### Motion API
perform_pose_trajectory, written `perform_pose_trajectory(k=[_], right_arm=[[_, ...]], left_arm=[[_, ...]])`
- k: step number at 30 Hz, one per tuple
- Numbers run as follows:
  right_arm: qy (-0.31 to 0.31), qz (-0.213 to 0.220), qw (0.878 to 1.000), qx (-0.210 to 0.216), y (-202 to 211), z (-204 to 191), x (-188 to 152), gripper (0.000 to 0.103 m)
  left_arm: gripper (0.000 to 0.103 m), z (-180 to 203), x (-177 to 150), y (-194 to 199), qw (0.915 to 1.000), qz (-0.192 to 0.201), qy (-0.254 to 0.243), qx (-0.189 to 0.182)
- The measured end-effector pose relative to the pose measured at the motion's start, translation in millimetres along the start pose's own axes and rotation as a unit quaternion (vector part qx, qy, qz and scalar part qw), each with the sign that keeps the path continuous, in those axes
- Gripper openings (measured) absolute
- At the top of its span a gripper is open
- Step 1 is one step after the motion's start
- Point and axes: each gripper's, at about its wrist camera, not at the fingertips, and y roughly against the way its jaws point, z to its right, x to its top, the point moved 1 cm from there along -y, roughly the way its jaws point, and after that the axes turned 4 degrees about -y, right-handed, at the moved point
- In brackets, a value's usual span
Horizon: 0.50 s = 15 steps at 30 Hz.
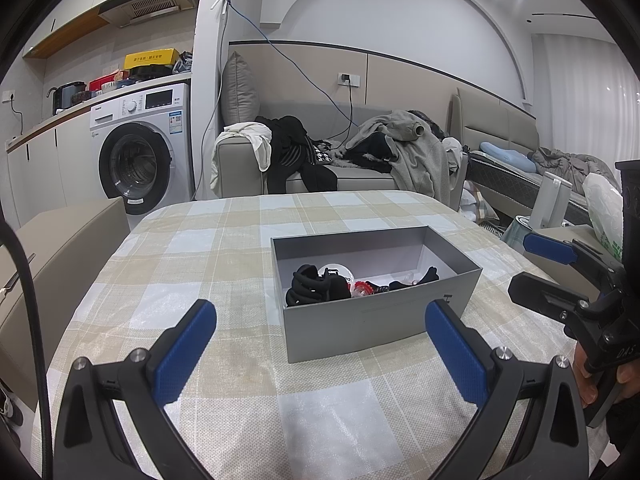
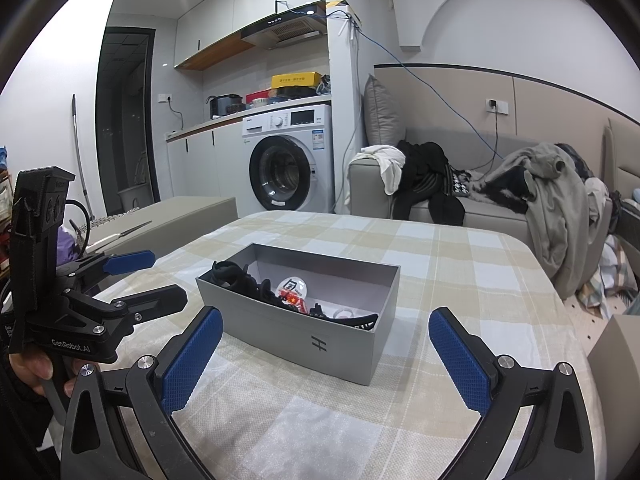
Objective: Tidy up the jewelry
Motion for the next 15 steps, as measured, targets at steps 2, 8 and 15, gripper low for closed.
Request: perform_pose_trajectory(k=[2,8,15], right_arm=[[0.000,0.000,1.000,0.000,0.4,-0.1,-0.1,0.103],[0.000,0.000,1.000,0.000,0.0,0.1,0.2,0.103],[-0.001,-0.001,1.000,0.000,0.5,0.6,-1.3,0.103]], left_arm=[[0.102,0.0,0.2,0.1,1.0000,0.000,0.000,0.000],[0.102,0.1,-0.1,0.3,1.0000,0.001,0.001,0.001],[0.102,-0.8,-1.2,2.4,1.0000,0.004,0.001,0.002]])
